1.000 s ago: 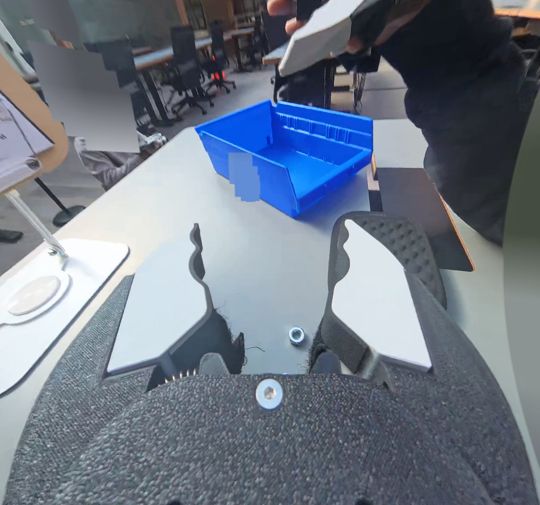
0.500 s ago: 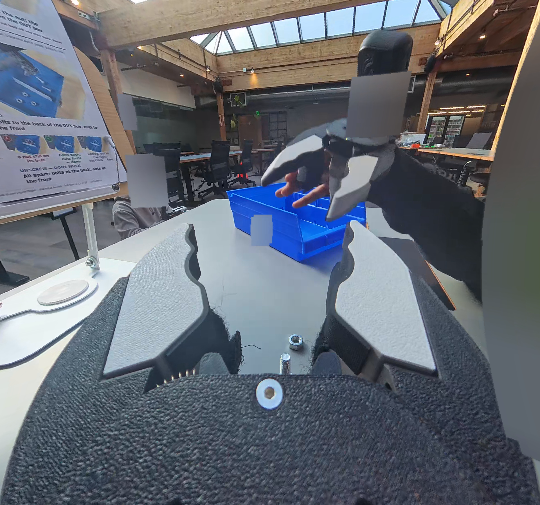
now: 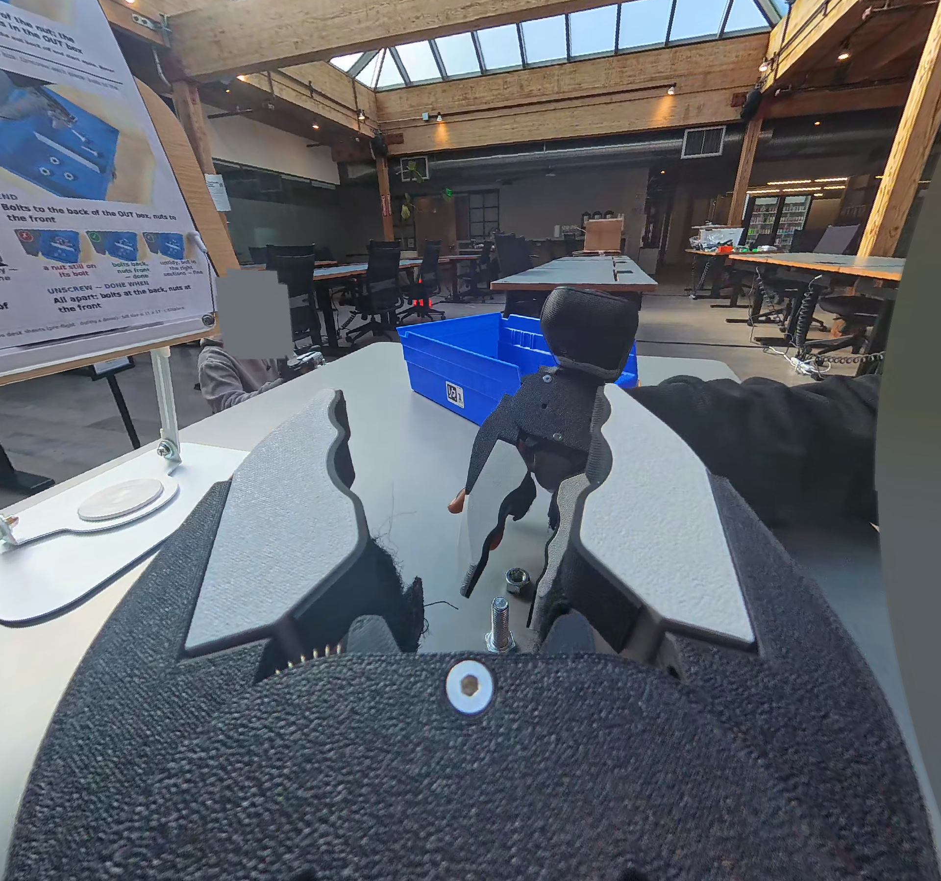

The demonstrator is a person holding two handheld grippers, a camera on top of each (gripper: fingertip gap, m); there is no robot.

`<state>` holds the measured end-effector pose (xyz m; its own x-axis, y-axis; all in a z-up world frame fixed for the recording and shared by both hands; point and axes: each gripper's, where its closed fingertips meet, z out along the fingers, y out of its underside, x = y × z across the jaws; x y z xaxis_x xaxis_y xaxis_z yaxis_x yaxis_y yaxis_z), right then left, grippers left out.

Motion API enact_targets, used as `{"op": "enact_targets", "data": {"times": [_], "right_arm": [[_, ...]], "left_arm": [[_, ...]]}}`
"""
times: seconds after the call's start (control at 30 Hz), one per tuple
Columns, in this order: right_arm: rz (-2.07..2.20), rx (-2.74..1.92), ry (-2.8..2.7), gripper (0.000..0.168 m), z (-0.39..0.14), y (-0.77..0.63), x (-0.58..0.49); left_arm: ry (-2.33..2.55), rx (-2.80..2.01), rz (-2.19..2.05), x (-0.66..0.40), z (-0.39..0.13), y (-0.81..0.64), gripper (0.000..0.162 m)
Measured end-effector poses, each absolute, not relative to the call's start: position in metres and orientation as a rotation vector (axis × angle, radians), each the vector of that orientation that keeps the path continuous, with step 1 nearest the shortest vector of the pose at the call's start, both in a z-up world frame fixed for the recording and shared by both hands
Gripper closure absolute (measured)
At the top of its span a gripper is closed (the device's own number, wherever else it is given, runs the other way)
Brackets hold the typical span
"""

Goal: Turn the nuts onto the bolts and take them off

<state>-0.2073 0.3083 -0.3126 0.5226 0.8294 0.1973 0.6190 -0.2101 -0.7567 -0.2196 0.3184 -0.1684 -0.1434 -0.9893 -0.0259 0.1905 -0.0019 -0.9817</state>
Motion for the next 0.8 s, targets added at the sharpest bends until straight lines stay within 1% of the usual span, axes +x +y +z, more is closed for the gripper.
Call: {"op": "enact_targets", "data": {"times": [0.03,0.07,0.13,0.23,0.3,0.57,0.67,0.8], "right_arm": [[0.308,-1.932,-1.198,0.134,-0.315,0.308,-0.207],[0.307,-1.935,-1.208,0.139,-0.318,0.308,-0.207],[0.31,-1.933,-1.202,0.158,-0.32,0.309,-0.207],[0.295,-1.93,-1.189,0.159,-0.317,0.31,-0.203],[0.293,-1.923,-1.158,0.159,-0.306,0.309,-0.197],[0.324,-1.834,-0.988,0.159,-0.206,0.297,-0.173],[0.395,-1.816,-0.973,0.159,-0.185,0.286,-0.18],[0.452,-1.829,-1.002,0.16,-0.185,0.27,-0.196]], "left_arm": [[1.182,-0.986,-1.388,-0.219,-0.169,0.318,0.071],[1.191,-0.986,-1.389,-0.219,-0.17,0.317,0.071],[1.205,-0.991,-1.389,-0.217,-0.172,0.315,0.071],[1.24,-1.01,-1.361,-0.214,-0.179,0.314,0.071],[1.271,-1.023,-1.337,-0.21,-0.185,0.313,0.07],[1.368,-1.057,-1.373,-0.181,-0.215,0.29,0.075],[1.418,-1.053,-1.356,-0.171,-0.228,0.274,0.077],[1.379,-0.988,-1.336,-0.168,-0.224,0.257,0.092]]}}
